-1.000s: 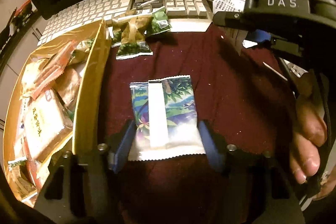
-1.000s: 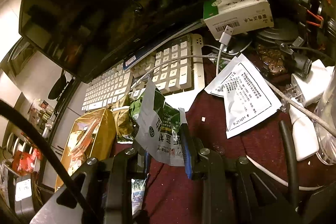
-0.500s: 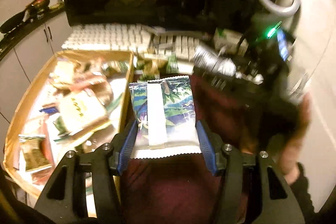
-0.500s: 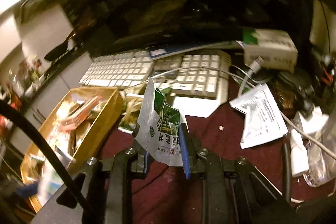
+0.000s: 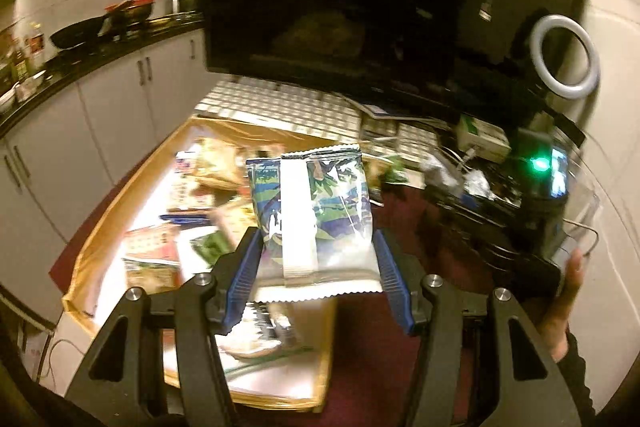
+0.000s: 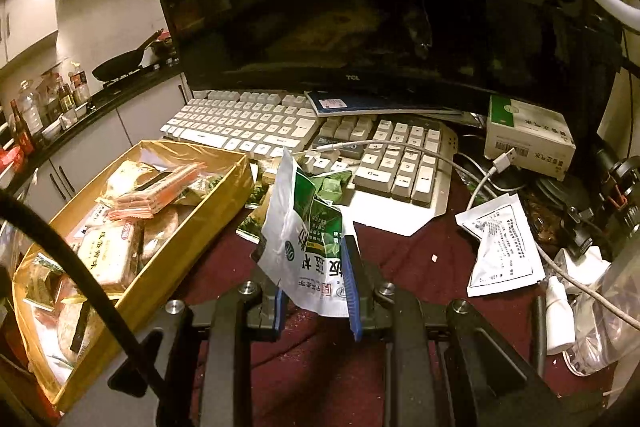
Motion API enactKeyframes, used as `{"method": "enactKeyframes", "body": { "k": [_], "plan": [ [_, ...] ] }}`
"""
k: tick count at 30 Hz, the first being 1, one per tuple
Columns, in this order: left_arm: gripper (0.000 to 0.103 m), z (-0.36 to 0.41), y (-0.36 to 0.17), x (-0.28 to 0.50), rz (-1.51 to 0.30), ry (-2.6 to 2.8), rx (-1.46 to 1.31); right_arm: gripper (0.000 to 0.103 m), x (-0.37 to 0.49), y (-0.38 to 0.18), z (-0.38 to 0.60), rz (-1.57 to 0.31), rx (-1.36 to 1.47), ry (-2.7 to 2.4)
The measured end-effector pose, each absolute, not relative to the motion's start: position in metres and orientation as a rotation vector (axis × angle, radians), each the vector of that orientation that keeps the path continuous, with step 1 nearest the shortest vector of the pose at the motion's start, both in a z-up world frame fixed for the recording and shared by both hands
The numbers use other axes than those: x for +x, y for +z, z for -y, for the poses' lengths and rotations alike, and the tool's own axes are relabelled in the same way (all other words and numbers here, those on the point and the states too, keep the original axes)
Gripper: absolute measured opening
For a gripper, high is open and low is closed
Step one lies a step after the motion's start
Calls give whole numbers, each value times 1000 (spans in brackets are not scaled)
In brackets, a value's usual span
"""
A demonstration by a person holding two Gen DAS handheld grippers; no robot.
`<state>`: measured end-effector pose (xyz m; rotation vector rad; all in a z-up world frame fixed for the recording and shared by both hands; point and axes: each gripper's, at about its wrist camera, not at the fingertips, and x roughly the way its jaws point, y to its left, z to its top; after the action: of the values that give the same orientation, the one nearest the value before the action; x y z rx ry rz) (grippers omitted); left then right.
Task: Organize snacks
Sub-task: 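Carry the white-and-blue packet over the tray while the right tool carries a white-green bean bag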
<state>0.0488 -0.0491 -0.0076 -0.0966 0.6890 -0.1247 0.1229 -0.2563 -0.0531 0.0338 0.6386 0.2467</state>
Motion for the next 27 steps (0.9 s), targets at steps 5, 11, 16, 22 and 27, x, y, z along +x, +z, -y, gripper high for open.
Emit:
{"method": "enactKeyframes", "body": {
  "k": [5, 11, 16, 22, 27],
  "plan": [
    [59, 17, -7, 44, -664, -37, -107, 23, 114, -47, 251, -605, 45, 326],
    [59, -33, -9, 47, -676, 57, -159, 23, 100, -33, 233, -587, 67, 436],
    [59, -58, -18, 50, -691, 97, -195, 23, 76, -26, 189, -625, 96, 585],
    [59, -69, -35, 57, -733, 140, -184, 23, 46, -26, 104, -610, -130, 630],
    [59, -72, -46, 62, -754, 231, -131, 24, 58, -54, 66, -723, -218, 562]
  ]
}}
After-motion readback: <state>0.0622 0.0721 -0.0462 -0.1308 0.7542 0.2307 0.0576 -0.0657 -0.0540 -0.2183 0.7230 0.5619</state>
